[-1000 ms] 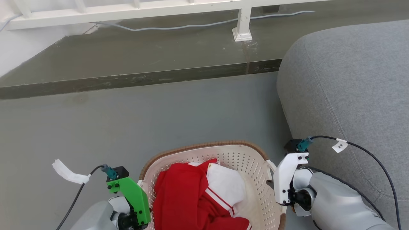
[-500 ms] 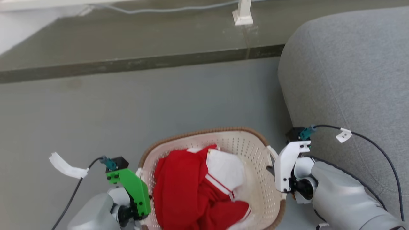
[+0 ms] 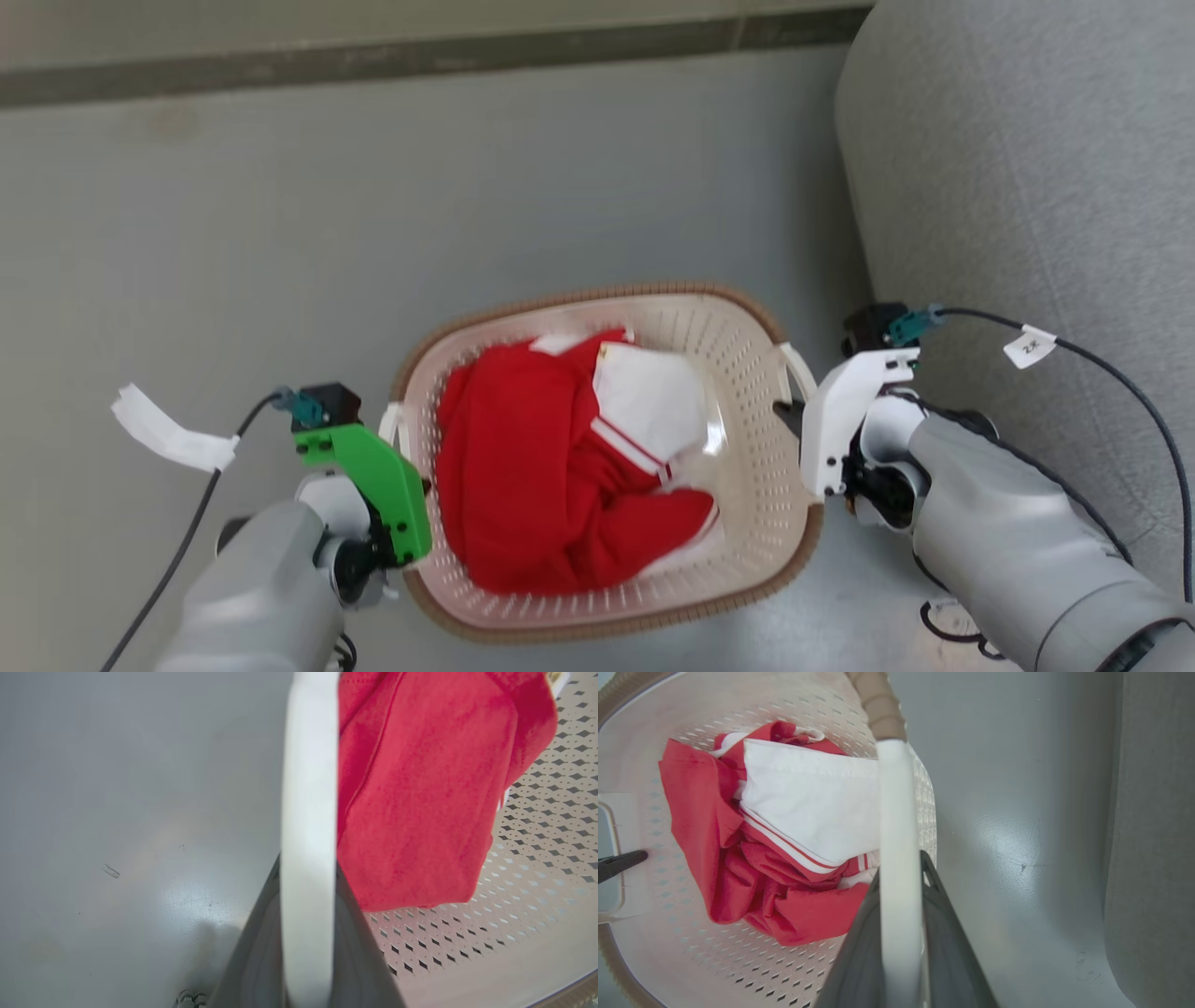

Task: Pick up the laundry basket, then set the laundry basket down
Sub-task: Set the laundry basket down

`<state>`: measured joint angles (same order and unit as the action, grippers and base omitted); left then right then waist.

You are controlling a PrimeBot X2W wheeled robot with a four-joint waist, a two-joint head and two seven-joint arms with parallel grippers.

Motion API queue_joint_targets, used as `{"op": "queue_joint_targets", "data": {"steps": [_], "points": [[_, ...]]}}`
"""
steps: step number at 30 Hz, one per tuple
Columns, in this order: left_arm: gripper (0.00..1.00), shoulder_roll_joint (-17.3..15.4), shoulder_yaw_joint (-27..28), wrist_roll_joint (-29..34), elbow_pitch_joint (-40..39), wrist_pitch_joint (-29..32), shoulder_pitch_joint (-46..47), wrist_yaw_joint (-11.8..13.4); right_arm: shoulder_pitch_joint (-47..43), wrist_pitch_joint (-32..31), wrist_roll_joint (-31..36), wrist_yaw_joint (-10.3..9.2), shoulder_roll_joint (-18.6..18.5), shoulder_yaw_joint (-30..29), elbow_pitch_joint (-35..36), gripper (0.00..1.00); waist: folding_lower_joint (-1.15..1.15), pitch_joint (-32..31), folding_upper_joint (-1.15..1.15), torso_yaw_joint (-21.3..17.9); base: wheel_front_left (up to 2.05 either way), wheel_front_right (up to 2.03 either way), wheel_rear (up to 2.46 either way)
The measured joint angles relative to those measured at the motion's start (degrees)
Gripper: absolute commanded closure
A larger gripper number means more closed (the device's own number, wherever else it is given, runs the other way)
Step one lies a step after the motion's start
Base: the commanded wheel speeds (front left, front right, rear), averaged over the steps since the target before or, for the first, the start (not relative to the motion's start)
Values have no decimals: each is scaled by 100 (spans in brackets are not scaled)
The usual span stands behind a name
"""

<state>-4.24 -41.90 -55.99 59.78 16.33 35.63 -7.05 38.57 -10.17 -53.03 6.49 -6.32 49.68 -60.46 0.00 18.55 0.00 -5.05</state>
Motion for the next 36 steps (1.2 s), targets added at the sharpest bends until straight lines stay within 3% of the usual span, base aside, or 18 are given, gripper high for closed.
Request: {"op": "queue_joint_targets", "data": {"steps": [36], "points": [[100,-12,-54,426,94,-1292,1404,0,1101,1370,31,1,-88,-70,43,100,1,2700,0,192,0,0,0]]}}
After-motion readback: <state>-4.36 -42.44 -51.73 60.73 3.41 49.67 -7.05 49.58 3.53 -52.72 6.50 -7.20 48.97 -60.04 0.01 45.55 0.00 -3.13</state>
